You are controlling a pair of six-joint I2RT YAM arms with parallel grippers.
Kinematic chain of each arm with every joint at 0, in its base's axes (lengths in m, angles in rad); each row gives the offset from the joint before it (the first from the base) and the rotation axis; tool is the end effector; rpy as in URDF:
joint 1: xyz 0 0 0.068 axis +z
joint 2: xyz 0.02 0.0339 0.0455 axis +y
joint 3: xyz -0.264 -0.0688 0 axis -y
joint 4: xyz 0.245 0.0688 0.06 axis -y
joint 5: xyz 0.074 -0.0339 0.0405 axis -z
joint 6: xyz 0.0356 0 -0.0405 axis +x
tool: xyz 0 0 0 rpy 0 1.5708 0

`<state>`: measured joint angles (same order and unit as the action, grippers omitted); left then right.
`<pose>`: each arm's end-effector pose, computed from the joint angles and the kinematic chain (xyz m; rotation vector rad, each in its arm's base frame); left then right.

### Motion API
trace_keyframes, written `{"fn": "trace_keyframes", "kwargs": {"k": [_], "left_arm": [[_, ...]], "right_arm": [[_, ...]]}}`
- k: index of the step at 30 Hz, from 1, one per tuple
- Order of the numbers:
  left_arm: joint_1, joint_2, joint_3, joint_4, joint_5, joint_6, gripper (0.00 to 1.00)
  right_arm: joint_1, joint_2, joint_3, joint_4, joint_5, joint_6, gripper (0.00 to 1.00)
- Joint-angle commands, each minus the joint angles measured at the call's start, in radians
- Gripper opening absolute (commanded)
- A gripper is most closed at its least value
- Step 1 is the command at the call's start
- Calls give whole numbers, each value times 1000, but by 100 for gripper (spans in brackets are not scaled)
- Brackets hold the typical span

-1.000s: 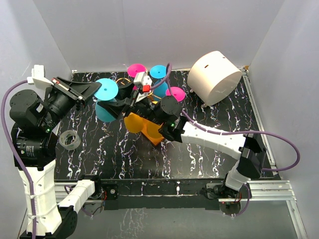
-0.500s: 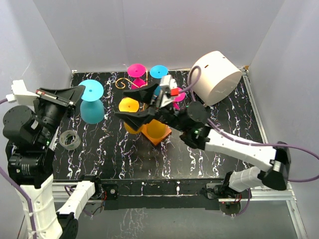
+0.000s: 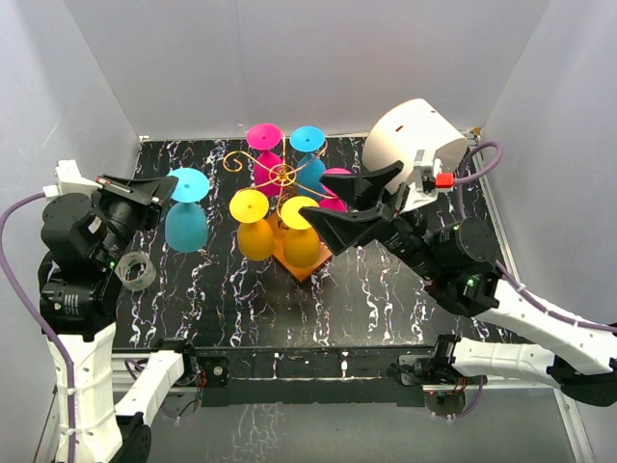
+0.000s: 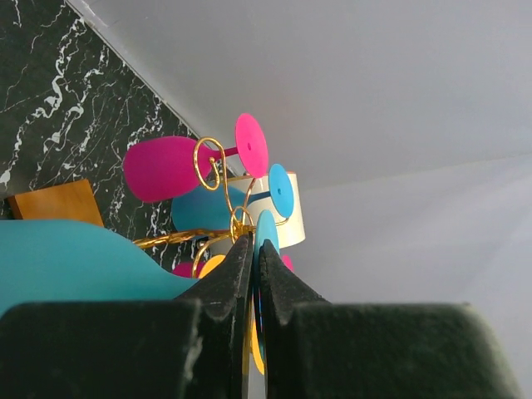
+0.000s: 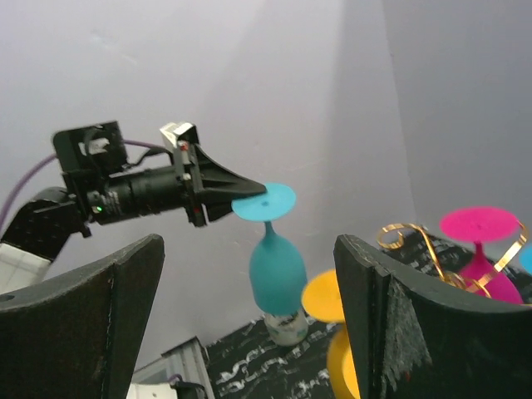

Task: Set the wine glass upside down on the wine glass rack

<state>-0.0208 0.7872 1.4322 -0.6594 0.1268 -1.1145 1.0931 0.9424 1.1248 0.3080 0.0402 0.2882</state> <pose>0.1026 -0.0066 0.4942 -0.7795 1.4815 -0.9749 0.0893 0.1694 0.4821 -0.4186 1.0826 1.2143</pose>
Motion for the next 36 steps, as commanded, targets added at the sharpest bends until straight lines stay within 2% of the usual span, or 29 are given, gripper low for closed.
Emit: {"fn": "trace_keyframes", "kwargs": {"k": [1, 9, 18, 24, 30, 36], "left_arm": [[3, 5, 3, 63, 35, 44, 0], [4, 41, -27, 122, 101, 32, 0], [4, 69, -121, 243, 203, 5, 0], [3, 86, -231, 422, 242, -42, 0], [3, 188, -230, 521, 327, -54, 0], [3, 237, -235, 570, 354, -97, 0]], "right_arm": [[4, -83, -18, -184, 169, -1, 81], [4, -215, -24, -359, 277, -25, 81], [4, -252, -34, -363, 339, -42, 80], [4, -260, -41, -375, 337, -30, 80], [4, -277, -69, -376, 348, -5, 80], [4, -278, -87, -362, 363, 8, 80]]}}
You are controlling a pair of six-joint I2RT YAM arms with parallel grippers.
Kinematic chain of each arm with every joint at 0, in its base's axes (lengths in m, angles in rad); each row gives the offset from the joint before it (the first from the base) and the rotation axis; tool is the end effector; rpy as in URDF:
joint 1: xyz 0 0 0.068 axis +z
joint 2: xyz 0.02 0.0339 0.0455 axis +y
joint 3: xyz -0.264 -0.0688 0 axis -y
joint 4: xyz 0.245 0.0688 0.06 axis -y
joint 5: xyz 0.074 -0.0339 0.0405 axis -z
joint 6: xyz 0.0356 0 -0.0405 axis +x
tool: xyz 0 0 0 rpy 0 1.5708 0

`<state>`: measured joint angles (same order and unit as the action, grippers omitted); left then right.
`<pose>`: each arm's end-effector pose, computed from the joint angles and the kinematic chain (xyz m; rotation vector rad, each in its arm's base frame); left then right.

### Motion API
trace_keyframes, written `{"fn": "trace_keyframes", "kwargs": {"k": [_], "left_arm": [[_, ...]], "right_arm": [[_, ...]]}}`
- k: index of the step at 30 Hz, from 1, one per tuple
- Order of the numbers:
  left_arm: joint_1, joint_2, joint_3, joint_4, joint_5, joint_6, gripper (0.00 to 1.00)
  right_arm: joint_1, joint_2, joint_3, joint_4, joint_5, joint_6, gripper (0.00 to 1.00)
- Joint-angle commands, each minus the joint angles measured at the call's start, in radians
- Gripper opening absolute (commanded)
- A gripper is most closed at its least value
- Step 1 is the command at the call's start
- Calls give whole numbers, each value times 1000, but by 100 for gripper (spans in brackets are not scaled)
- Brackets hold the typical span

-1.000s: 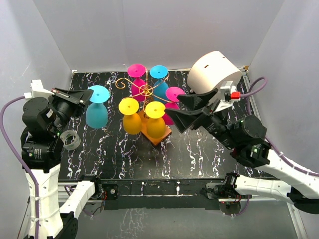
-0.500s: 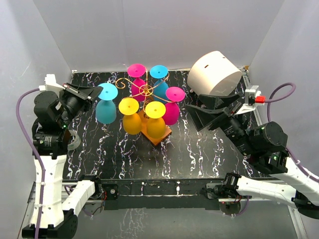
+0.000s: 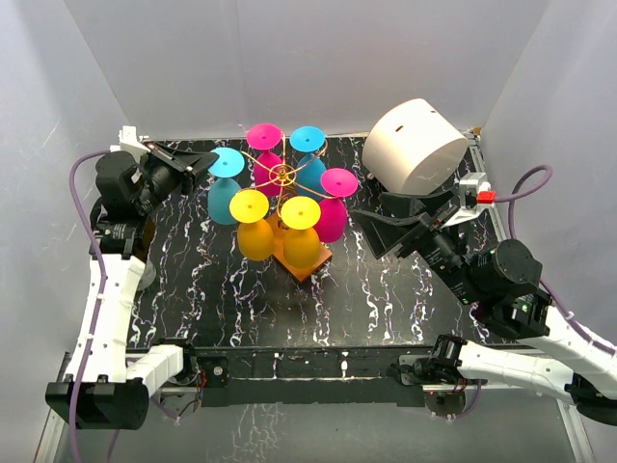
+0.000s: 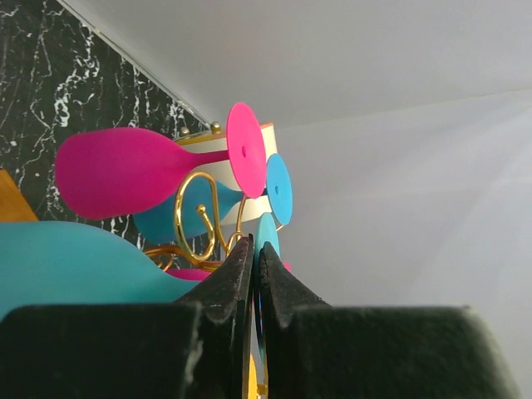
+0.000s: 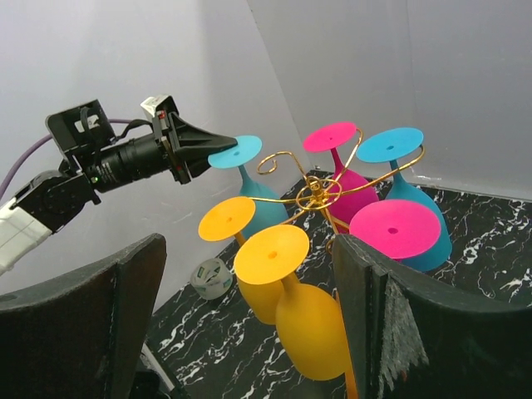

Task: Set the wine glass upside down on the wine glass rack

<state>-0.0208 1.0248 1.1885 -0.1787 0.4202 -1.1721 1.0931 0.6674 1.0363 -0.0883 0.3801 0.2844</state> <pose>0.2210 -0.0191 0.4366 -0.6246 1.6171 -1.2381 0.0680 0.1026 0.4509 -0.2101 1.3531 0.9235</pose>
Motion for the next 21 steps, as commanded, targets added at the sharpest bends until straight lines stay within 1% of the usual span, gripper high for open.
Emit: {"fn": "trace_keyframes", "kwargs": {"k": [1, 11, 21], "left_arm": [[2, 8, 4, 91, 63, -52, 0], [-22, 32, -30, 120, 84, -102, 0], [-55, 63, -40, 165, 83, -98, 0]], "right_arm": [[4, -1, 1, 35, 24, 11, 80], [5, 12, -30, 59, 48, 35, 79], [4, 21, -37, 71, 63, 27, 79]]}}
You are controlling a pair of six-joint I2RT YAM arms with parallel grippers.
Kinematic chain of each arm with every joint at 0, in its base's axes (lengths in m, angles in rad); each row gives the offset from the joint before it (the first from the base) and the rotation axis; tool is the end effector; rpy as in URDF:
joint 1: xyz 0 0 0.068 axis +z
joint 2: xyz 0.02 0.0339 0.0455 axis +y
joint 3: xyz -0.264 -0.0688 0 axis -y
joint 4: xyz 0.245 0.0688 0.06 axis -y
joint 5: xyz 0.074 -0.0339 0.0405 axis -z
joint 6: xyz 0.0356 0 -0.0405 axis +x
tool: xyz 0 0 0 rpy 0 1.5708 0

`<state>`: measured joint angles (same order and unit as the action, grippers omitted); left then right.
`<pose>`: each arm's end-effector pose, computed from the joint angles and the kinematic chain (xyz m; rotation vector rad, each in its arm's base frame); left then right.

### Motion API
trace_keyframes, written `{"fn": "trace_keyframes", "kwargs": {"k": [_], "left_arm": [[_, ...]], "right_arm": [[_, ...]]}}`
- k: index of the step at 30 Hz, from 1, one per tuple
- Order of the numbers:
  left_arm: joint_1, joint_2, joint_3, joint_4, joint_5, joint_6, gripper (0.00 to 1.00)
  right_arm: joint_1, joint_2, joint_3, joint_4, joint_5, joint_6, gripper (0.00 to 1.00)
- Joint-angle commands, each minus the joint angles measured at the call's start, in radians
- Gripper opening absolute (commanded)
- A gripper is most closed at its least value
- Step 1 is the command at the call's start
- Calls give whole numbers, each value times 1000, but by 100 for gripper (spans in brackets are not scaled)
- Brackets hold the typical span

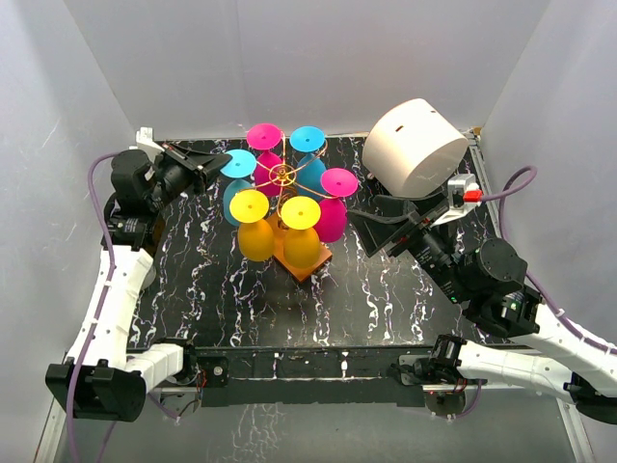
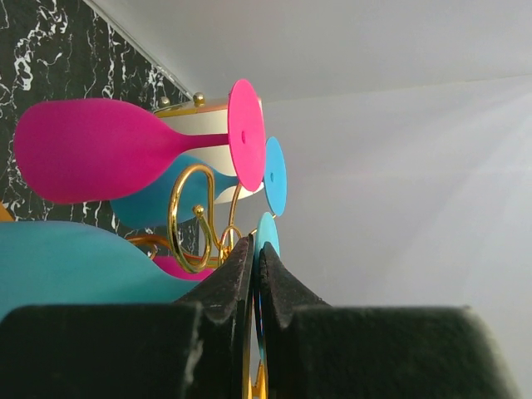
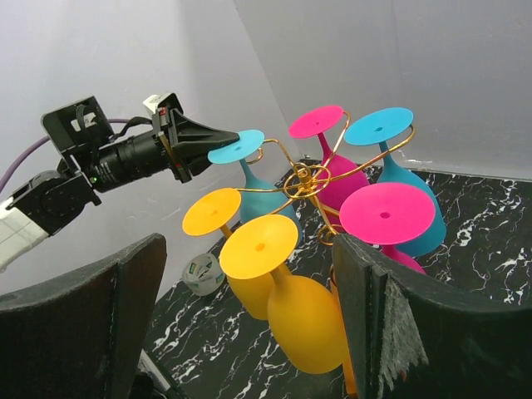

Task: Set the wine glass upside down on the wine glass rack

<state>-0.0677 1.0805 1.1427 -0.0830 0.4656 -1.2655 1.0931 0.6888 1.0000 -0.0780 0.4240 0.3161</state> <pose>0.2406 -0.0323 0.4193 -0.6442 1.6572 -1.3716 0.0749 0.1128 0.4380 -0.1732 1.4060 0.8961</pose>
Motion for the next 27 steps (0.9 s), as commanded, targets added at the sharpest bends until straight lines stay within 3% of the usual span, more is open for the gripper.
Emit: {"fn": "trace_keyframes", "kwargs": {"k": [1, 14, 27], "left_arm": [[-10, 18, 11, 76, 41, -1, 0], [-14, 104, 86, 102, 6, 30, 0], [-13, 80, 129, -6, -126, 139, 0]], "right_arm": [[4, 1, -3, 64, 19, -7, 79], [3, -5, -7, 68, 27, -14, 79], [4, -8, -6, 61, 30, -12, 79]]}}
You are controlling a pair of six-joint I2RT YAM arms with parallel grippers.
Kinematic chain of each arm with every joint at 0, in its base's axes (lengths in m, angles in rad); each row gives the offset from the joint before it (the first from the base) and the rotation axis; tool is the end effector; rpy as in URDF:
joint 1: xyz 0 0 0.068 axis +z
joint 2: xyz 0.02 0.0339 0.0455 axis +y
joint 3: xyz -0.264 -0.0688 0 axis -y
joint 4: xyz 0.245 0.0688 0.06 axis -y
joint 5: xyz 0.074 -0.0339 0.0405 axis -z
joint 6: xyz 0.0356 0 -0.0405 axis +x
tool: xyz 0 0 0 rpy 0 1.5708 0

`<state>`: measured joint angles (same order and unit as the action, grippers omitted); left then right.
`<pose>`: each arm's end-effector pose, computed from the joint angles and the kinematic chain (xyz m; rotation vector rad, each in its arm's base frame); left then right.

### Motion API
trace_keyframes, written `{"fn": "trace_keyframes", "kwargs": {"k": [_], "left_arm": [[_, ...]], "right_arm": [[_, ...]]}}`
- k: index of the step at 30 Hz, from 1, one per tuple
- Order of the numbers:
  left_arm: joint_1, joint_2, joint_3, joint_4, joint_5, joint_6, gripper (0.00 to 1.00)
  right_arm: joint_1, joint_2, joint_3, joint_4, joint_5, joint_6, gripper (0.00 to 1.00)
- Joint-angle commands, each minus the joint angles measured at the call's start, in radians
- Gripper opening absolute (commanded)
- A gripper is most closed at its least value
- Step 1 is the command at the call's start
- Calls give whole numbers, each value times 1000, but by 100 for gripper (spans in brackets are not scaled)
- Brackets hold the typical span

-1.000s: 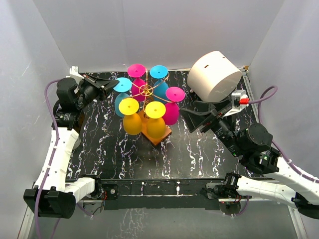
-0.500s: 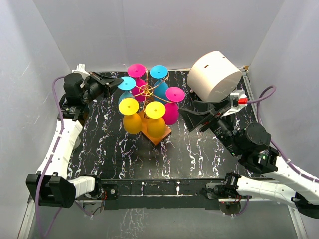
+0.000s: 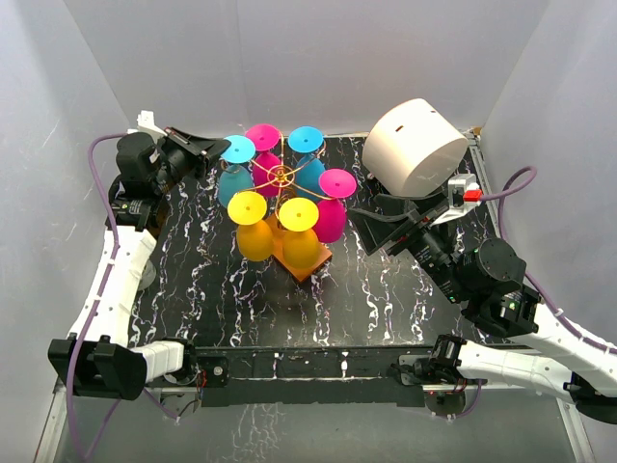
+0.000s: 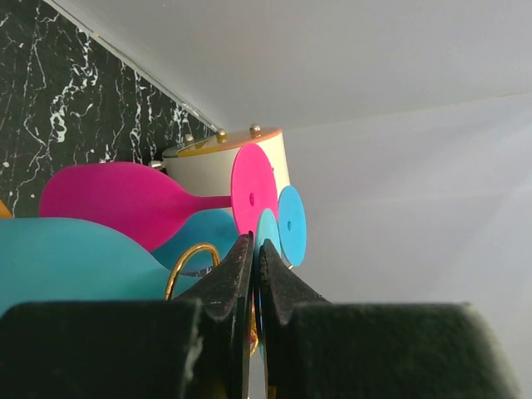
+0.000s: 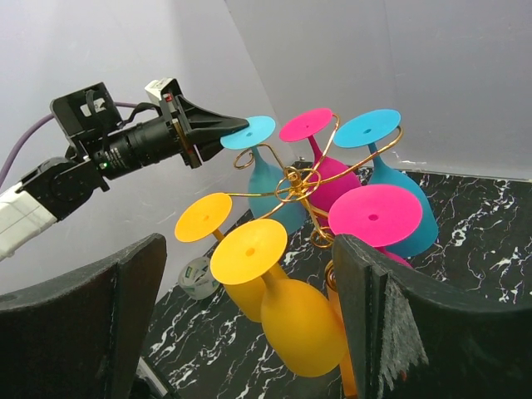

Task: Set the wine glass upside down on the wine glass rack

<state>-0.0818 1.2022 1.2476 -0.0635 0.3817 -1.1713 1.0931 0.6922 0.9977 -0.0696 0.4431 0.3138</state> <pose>0.2719 -0.0356 0.4289 -0.6089 1.6312 -1.2528 0.0759 0.1134 0.4377 -0.1570 1.4055 0.8825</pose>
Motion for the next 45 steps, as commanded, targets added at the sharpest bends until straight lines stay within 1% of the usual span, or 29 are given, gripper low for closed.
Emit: {"fn": "trace_keyframes", "kwargs": {"k": [1, 10, 17, 24, 29, 38, 45], "left_arm": [[1, -44, 18, -27, -44, 47, 0], [1, -62, 2, -48, -52, 65, 0], [2, -62, 10, -65, -84, 91, 0], [2, -66, 7, -69, -79, 98, 0], [2, -96, 4, -114, -77, 117, 0], [2, -109, -14, -157, -7, 148, 0], [2, -92, -13, -172, 23, 168, 6]], "right_arm": [[4, -11, -2, 53, 9, -13, 79], [4, -38, -24, 86, -51, -20, 80], [4, -43, -25, 86, -57, -18, 80], [4, -43, -22, 89, -57, -19, 80], [4, -38, -21, 91, -57, -19, 80], [4, -23, -15, 101, -64, -21, 80], [4, -20, -14, 109, -73, -19, 81]]}}
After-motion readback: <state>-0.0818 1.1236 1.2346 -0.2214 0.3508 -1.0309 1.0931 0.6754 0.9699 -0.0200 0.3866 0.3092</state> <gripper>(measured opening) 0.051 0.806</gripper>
